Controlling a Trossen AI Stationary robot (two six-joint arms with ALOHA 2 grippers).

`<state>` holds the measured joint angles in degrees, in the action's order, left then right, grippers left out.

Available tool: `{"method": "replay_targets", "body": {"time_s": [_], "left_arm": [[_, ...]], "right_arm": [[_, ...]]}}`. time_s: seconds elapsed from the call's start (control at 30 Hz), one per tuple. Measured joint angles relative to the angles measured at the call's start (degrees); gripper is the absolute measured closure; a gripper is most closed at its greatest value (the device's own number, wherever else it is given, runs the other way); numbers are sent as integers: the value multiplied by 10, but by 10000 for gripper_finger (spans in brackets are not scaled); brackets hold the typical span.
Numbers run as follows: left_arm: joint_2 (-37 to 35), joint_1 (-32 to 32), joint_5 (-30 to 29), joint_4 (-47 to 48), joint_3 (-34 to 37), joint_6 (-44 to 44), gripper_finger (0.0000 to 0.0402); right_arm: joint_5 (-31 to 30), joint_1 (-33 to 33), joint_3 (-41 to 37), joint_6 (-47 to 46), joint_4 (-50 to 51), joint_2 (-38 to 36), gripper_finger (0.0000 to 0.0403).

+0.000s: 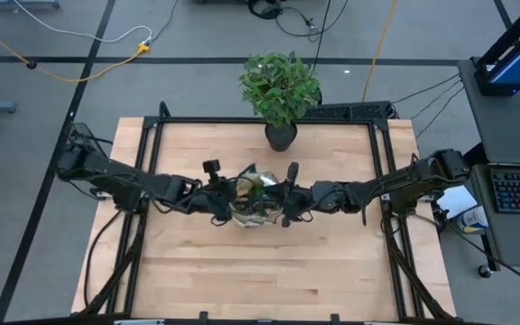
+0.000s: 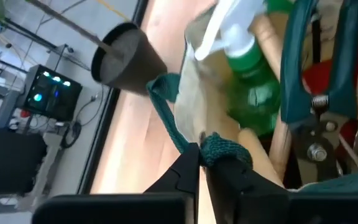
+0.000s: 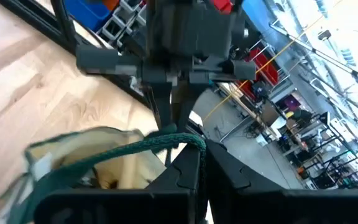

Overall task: Pick & Place Garden tools in Gardening bag
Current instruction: Adjust the gardening bag

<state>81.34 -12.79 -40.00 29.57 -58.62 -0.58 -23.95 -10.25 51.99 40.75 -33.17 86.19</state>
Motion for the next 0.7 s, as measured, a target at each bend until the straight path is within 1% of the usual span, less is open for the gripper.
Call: {"method": "replay_targets", "body": {"time_s": [0.1, 0.2, 0.47, 0.63, 0.7], "left_arm": [[13, 9, -1, 1, 0, 5, 391], [17, 15, 0, 3, 0, 5, 392], [16, 20, 1, 0, 0, 37, 347], [16, 24, 42, 1, 0, 62, 340], [16, 25, 49, 1, 0, 64, 340]], "right_arm": [[0, 5, 0, -8, 1, 0, 397], [0, 11, 0, -21, 5, 0, 395], [0, 31, 0, -41, 20, 0, 364], [0, 32, 0, -41, 37, 0, 334], [2, 30, 0, -41, 52, 0, 318]]}}
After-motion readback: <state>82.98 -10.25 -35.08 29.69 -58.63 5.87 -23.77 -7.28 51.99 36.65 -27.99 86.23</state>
